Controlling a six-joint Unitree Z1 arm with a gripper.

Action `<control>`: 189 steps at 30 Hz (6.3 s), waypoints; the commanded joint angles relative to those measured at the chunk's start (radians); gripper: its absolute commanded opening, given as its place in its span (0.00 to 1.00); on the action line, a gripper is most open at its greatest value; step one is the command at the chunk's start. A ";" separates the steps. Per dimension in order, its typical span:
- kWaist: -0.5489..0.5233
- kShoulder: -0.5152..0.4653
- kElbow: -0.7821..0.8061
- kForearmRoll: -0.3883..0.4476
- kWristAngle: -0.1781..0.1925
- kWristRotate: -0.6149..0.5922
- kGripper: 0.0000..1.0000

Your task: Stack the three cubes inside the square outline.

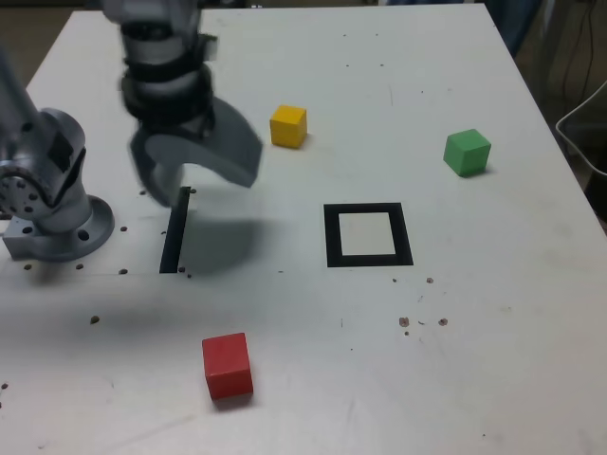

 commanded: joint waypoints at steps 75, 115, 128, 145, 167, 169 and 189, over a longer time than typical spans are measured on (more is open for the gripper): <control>-0.748 0.440 -0.357 -0.082 -0.110 -0.913 0.74; -0.748 0.426 -0.351 -0.065 -0.067 -0.913 0.29; -0.657 0.324 -0.380 0.025 0.019 -0.831 0.26; -0.258 0.390 -0.564 0.167 0.018 -0.359 0.26; -0.050 0.575 -0.696 0.098 -0.024 -0.180 0.26; -0.033 0.590 -0.697 0.086 -0.027 -0.164 0.26; 0.057 0.605 -0.629 0.028 -0.073 -0.089 0.29</control>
